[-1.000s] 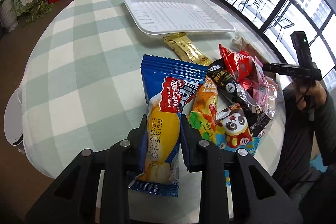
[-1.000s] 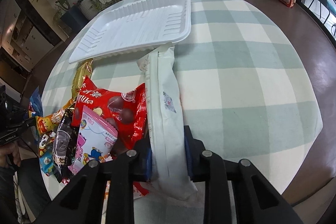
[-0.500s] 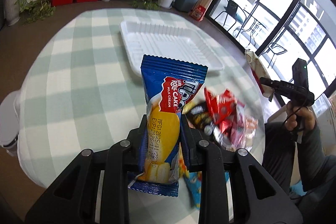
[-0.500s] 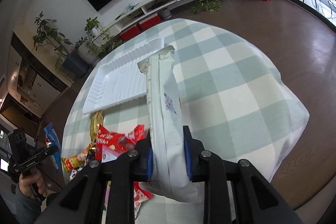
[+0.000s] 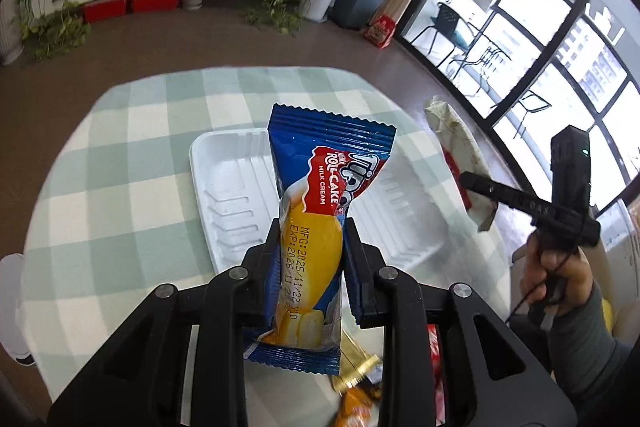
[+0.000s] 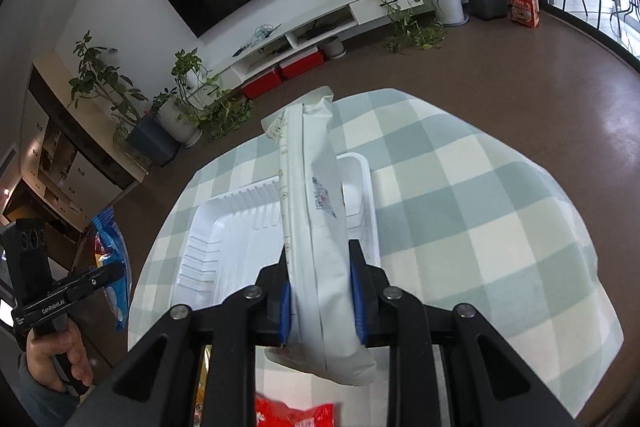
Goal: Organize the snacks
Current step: 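Carry both packets over the white tray and release them inside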
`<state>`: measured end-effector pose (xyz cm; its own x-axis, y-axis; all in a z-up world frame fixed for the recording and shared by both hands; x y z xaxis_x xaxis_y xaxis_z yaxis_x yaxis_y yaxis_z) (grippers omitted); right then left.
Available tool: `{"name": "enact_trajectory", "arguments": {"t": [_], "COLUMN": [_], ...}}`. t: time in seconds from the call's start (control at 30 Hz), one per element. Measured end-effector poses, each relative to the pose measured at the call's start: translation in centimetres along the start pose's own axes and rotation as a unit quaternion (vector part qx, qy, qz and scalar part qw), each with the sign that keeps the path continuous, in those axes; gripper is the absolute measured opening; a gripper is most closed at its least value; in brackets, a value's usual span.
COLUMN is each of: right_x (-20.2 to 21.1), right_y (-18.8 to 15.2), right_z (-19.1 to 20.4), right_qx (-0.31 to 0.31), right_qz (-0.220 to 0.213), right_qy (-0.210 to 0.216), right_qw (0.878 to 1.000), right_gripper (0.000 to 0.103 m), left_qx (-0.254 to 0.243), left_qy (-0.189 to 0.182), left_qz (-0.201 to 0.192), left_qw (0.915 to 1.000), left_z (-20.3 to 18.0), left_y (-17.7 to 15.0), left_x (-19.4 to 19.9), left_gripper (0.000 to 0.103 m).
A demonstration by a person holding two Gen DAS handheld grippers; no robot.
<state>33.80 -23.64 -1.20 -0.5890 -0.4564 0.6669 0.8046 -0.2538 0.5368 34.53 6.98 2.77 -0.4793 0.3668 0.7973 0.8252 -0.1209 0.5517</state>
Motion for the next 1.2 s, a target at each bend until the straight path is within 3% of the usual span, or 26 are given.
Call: {"name": "enact_trajectory", "arguments": {"t": [0.17, 0.37, 0.53, 1.0, 1.2], "right_x": [-4.3, -6.6, -7.7, -8.9, -8.9], "right_y": [-0.2, -0.7, -1.5, -2.0, -2.1], "right_z": [-0.6, -1.2, -2.0, -0.1, 0.1], "right_qx": [0.001, 0.007, -0.004, 0.055, 0.060], "right_qz": [0.036, 0.052, 0.071, 0.078, 0.080], "right_qy": [-0.003, -0.013, -0.017, -0.033, -0.033], "right_qw": [0.999, 0.999, 0.997, 0.995, 0.994], "right_gripper": [0.026, 0.026, 0.026, 0.027, 0.036], "left_qx": [0.019, 0.022, 0.031, 0.039, 0.025], "left_qy": [0.013, 0.026, 0.036, 0.055, 0.073], "left_qz": [0.040, 0.077, 0.086, 0.088, 0.080], "left_qw": [0.9989, 0.9964, 0.9951, 0.9939, 0.9939], "left_z": [1.2, 1.6, 2.3, 1.8, 1.4], "left_y": [1.0, -0.4, -1.4, -2.9, -2.8], "left_x": [-5.8, -9.4, -10.1, -9.7, -9.8], "left_gripper": [0.025, 0.025, 0.025, 0.026, 0.026]}}
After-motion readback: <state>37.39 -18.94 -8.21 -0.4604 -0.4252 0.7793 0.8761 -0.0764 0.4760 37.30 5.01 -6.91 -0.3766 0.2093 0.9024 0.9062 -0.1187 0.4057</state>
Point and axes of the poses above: each gripper's, at about its wrist camera, not at the fingertips, and x roughly against the way its jaws point, z to its left, y to its top, the point moved 3 cm from there along -x, roughly the way its jaws point, and after that the axes turned 7 degrees about y, right-handed, at the moved point
